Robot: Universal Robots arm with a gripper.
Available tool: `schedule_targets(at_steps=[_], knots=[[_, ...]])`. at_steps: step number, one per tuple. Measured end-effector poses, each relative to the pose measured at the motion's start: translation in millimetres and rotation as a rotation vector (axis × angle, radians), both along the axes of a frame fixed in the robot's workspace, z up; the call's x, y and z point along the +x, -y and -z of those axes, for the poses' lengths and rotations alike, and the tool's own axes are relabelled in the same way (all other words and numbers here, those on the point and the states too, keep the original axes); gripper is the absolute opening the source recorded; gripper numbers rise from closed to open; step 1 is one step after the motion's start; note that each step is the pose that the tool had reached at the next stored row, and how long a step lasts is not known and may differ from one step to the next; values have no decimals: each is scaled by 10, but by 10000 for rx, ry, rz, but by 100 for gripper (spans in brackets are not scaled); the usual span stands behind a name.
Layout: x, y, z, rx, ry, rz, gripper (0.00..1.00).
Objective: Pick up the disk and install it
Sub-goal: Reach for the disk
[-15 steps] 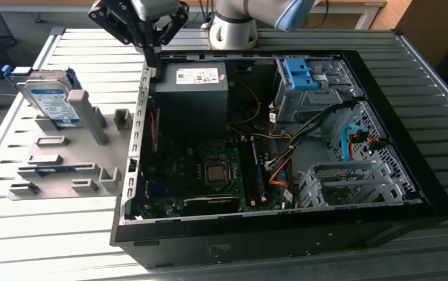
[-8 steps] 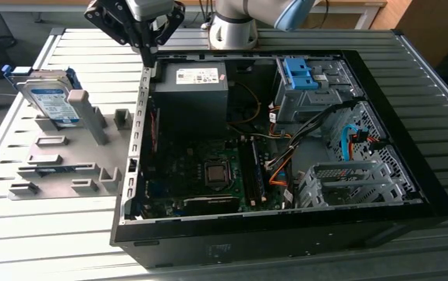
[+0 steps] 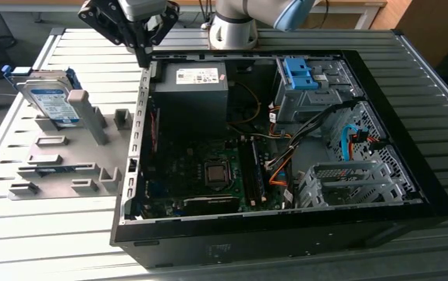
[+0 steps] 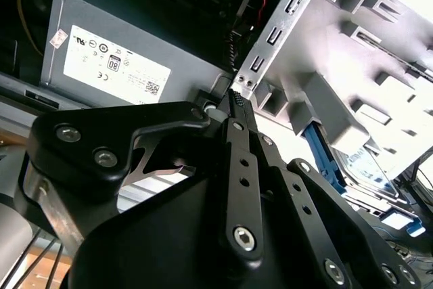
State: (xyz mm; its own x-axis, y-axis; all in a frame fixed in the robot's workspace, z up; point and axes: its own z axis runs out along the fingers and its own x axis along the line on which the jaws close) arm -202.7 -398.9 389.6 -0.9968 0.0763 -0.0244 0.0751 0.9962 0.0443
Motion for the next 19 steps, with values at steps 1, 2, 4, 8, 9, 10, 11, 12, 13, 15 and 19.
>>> schedule_targets(at_steps=[1, 2, 4, 8, 9, 10, 11, 12, 13, 15, 19], knots=[[-11, 0, 0, 0, 0, 0, 11], [-23, 0, 1, 0, 0, 0, 11], [-44, 0, 1, 0, 0, 0, 11], [-81, 0, 2, 0, -1, 0, 11], [-90, 0, 2, 0, -2, 0, 11], [-99, 0, 2, 0, -2, 0, 11], [-108, 0, 2, 0, -2, -1, 11], [-117, 0, 3, 1, -2, -1, 11], [-127, 0, 3, 1, -2, 0, 11], [-146, 0, 4, 0, -3, -1, 11], [-178, 0, 6, 0, -3, 0, 11]])
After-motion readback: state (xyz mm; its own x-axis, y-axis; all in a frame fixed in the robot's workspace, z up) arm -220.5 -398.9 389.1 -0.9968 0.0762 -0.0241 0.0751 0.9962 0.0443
